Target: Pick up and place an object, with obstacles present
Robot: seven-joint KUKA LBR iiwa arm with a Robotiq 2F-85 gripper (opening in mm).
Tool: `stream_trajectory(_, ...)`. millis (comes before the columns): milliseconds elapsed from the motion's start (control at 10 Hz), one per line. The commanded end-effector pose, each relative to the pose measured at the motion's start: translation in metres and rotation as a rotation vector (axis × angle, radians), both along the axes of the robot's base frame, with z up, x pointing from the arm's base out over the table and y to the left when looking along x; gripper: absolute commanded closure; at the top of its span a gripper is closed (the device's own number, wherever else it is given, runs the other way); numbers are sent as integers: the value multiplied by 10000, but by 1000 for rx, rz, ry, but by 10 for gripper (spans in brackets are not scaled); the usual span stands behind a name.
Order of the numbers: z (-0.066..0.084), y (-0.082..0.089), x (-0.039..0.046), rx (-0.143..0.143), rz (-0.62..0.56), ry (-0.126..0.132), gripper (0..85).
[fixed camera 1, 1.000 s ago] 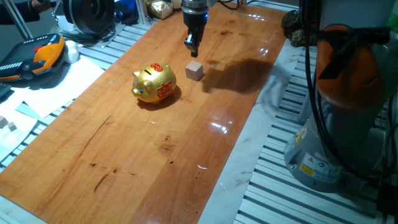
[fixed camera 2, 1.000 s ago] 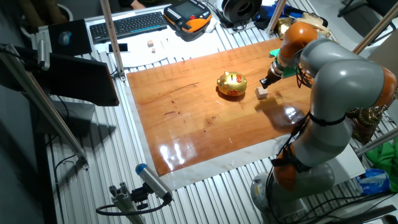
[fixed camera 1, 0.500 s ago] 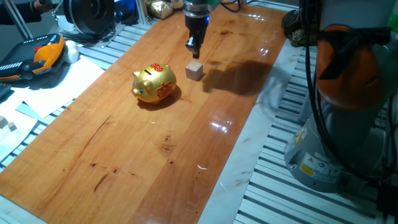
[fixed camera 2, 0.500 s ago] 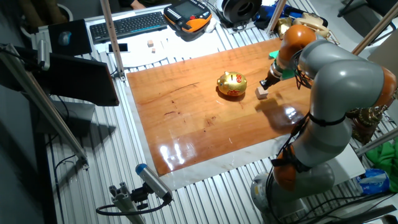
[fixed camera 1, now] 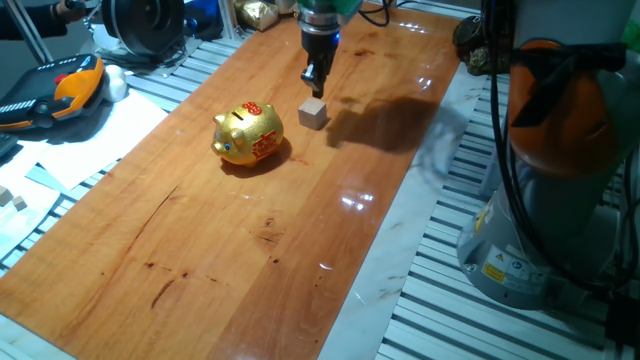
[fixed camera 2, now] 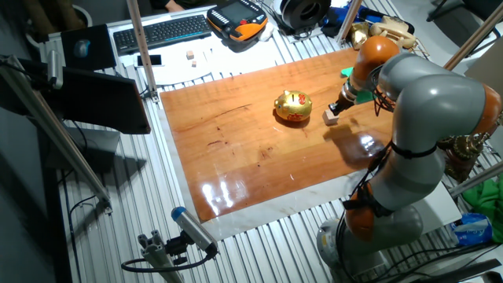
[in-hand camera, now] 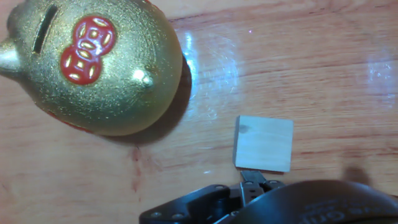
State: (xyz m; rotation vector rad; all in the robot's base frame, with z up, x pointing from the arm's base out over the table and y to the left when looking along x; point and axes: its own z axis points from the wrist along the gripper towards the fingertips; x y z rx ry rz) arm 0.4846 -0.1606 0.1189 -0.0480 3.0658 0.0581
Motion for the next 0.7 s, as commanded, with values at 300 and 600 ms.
stream_trajectory(300, -1, -1, 0, -75, -87, 95, 850)
stream_trajectory(600, -1, -1, 0, -97, -10, 23, 850)
